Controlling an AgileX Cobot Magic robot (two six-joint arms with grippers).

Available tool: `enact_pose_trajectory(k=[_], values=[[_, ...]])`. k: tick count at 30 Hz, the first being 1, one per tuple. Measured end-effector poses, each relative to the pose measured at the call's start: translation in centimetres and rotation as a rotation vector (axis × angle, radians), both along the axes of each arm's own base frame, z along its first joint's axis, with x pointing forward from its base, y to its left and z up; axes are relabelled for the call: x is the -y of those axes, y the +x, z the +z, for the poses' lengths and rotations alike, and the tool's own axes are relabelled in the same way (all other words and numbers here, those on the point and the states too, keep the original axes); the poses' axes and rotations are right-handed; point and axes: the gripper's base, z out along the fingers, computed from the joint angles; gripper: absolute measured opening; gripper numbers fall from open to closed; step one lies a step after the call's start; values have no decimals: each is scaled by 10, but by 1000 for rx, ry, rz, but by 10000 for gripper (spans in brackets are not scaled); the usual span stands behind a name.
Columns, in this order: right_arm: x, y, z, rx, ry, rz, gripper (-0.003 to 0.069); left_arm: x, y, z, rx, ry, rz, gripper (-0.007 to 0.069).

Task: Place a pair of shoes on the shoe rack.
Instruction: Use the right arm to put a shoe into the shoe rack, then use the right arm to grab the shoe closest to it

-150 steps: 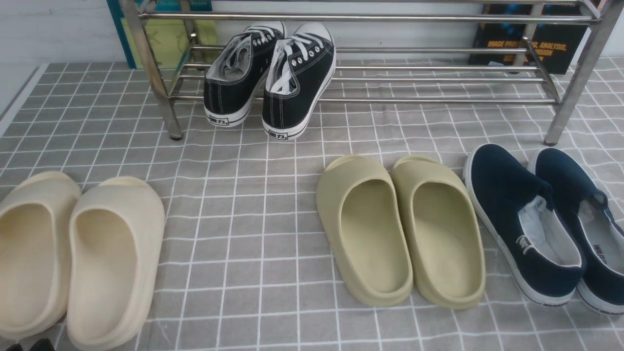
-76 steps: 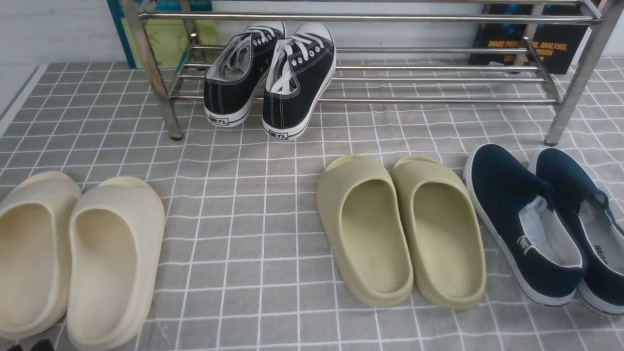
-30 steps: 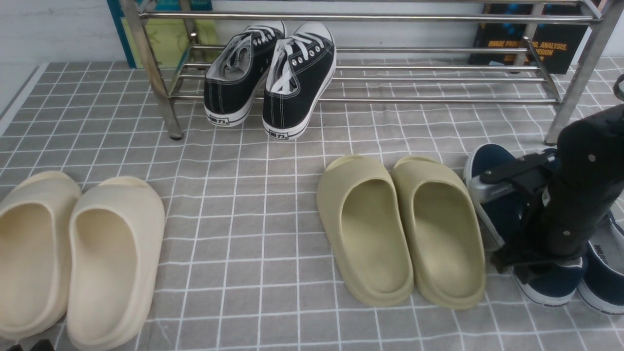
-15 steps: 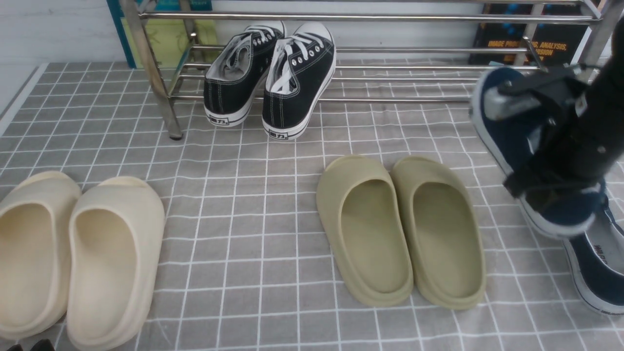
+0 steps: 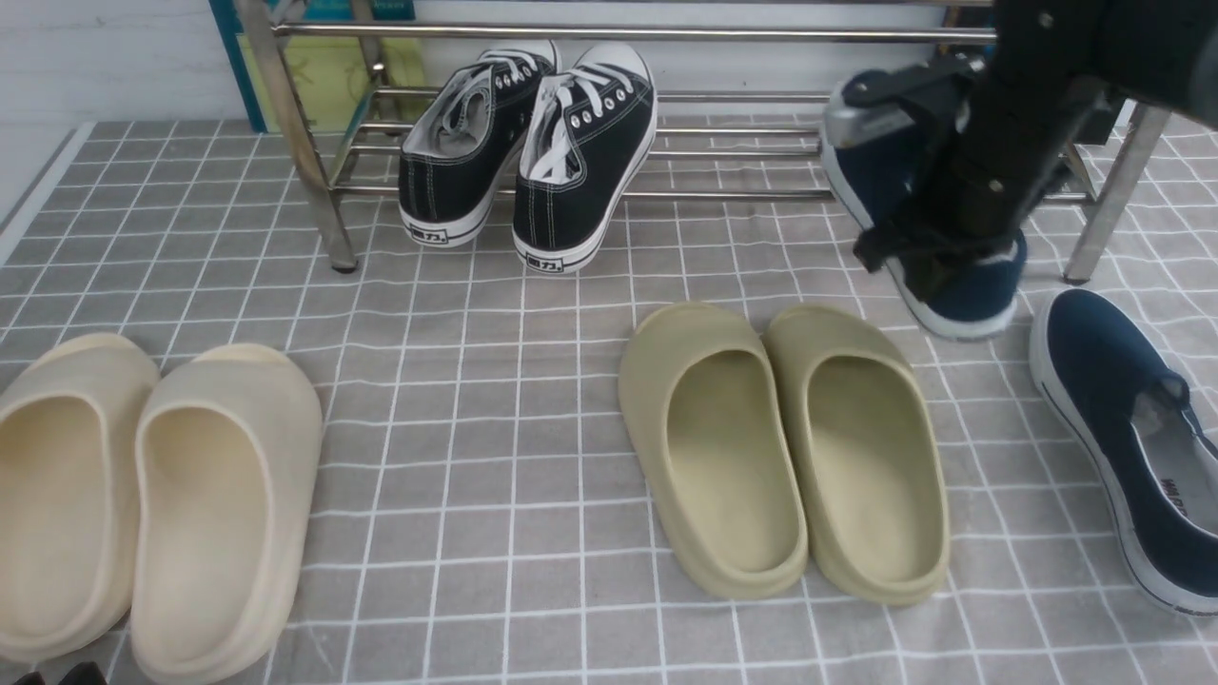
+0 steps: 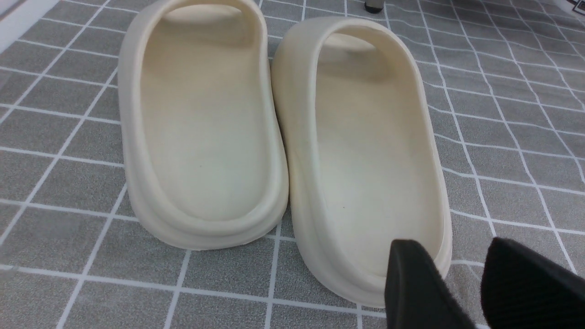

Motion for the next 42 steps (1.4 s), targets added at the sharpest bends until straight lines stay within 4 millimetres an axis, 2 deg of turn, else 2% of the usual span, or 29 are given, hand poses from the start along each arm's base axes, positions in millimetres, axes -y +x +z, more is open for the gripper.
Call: enact_pose_trajectory(k=[8,13,18,21,23,24,25,26,27,29,34,37,38,40,41,42], values=[[-9,46,-5,100,-27,3,40,0,0,0,0,0,0,239],[-13,60,-11,142,-15,1,42,0,0,0,0,0,0,239],[-11,68,-20,152,11,-12,99,0,0,0,0,0,0,239],[-4,70,-11,180,44,-31,222,0,0,0,0,0,0,239],[-3,68,-2,183,65,-35,295,0,0,0,0,0,0,239],[-3,67,0,185,65,-35,304,0,0,0,0,0,0,239],[-2,61,8,168,68,-35,369,0,0,0,0,0,0,239],[-2,61,9,166,67,-35,375,0,0,0,0,0,0,239],[-1,54,18,151,73,-33,419,0,0,0,0,0,0,239],[0,46,31,141,75,-30,454,0,0,0,0,0,0,239],[4,31,60,175,81,-23,472,0,0,0,0,0,0,239],[9,10,85,200,92,-30,472,0,0,0,0,0,0,239],[10,8,86,200,92,-30,472,0,0,0,0,0,0,239],[15,-12,101,204,93,-30,472,0,0,0,0,0,0,239],[15,-12,98,195,91,-30,472,0,0,0,0,0,0,239],[20,-28,102,177,83,-31,473,0,0,0,0,0,0,239]])
